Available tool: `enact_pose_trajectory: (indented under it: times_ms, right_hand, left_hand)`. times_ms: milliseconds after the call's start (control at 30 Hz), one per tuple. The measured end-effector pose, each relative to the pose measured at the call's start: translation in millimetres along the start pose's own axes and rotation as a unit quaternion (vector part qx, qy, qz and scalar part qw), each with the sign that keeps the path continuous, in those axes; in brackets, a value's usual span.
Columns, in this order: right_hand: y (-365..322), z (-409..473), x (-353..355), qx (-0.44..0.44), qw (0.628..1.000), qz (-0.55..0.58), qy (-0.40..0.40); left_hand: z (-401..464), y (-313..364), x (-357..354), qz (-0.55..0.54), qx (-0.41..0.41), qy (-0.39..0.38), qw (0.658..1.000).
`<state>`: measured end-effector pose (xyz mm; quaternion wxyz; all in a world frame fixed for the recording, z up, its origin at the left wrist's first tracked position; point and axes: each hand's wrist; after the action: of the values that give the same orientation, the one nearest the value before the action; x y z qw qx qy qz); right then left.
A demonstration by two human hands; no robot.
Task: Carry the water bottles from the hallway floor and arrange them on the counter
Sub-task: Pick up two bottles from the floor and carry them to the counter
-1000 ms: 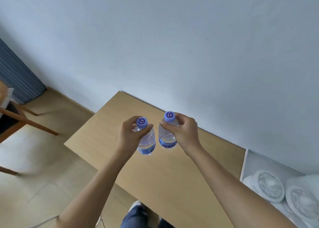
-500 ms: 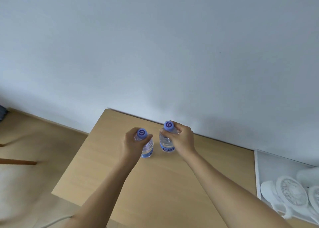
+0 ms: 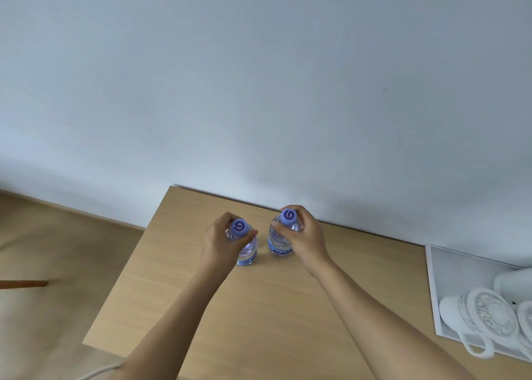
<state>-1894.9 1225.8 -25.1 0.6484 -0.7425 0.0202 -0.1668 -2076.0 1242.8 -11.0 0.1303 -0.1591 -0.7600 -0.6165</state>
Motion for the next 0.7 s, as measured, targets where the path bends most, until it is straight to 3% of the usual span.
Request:
enact_pose_trajectory:
  times_ms: [500, 700]
  right_hand:
    - [-8, -16, 8, -0.059, 0.998, -0.016, 0.007]
    - [-9, -54, 28, -0.056, 0.997, -0.008, 0.053]
  left_hand:
    - [-7, 10, 13, 0.058, 0.012, -0.044, 0.997]
    - [-40, 36, 16, 0.123, -0.107, -0.033, 0.986]
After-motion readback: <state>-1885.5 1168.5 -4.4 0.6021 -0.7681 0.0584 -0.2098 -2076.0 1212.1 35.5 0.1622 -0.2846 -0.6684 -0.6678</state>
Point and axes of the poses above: each hand's wrist, its own z-axis towards the middle knuckle, its own x-axis out of the back of the hand, y = z × x, and after that the axes turned 4 degrees about x, right-handed
